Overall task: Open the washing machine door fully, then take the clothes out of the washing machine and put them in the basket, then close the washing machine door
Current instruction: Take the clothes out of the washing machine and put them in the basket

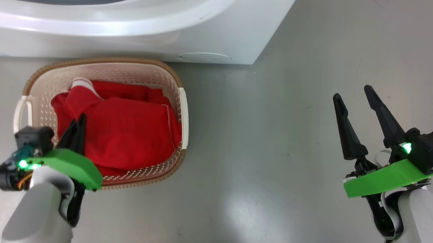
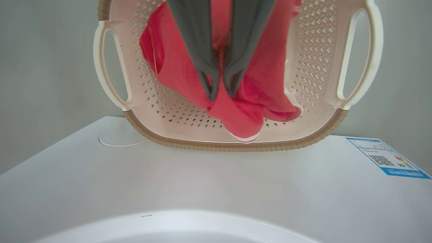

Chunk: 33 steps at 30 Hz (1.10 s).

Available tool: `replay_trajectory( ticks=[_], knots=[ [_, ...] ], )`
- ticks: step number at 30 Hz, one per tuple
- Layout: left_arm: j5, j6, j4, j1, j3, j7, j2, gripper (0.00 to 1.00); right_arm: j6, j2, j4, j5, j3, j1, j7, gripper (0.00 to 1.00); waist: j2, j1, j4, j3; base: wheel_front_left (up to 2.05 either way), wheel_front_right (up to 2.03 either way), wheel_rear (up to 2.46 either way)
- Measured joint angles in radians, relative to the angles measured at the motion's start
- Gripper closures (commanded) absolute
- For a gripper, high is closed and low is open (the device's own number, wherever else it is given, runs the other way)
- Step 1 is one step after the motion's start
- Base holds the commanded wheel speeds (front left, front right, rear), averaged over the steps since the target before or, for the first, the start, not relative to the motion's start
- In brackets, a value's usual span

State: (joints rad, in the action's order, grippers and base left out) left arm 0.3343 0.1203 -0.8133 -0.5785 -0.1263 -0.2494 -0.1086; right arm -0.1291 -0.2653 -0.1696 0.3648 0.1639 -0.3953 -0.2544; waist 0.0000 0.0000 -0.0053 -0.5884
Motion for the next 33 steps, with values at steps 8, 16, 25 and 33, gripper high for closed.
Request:
replay_trajectory(
  ticks=[8, 16, 25, 33],
  knots=[
    [-0.024, 0.007, -0.160, -0.112, -0.026, 0.000, 0.014, 1.00, 0.000, 0.009, 0.005, 0.000, 0.008, -0.042, 0.000, 0.00, 0.0000, 0.0000, -0.015, -0.041, 0.00, 0.00, 0.00],
    [-0.002, 0.007, -0.303, -0.205, -0.091, 0.000, 0.014, 1.00, 0.000, 0.015, 0.008, 0.000, 0.014, -0.063, 0.000, 0.00, 0.0000, 0.0000, -0.040, -0.086, 0.00, 0.00, 0.00],
    [0.042, 0.007, -0.433, -0.277, -0.126, 0.000, 0.004, 0.78, 0.000, 0.022, 0.009, -0.001, 0.018, -0.082, 0.000, 0.00, 0.0000, 0.0000, -0.069, -0.119, 0.00, 0.00, 0.00],
    [0.090, 0.007, -0.447, -0.294, -0.134, 0.000, -0.017, 0.00, 0.000, 0.023, 0.004, -0.001, 0.018, -0.082, 0.000, 0.00, 0.0000, 0.0000, -0.070, -0.112, 0.00, 0.00, 0.00]
  ],
)
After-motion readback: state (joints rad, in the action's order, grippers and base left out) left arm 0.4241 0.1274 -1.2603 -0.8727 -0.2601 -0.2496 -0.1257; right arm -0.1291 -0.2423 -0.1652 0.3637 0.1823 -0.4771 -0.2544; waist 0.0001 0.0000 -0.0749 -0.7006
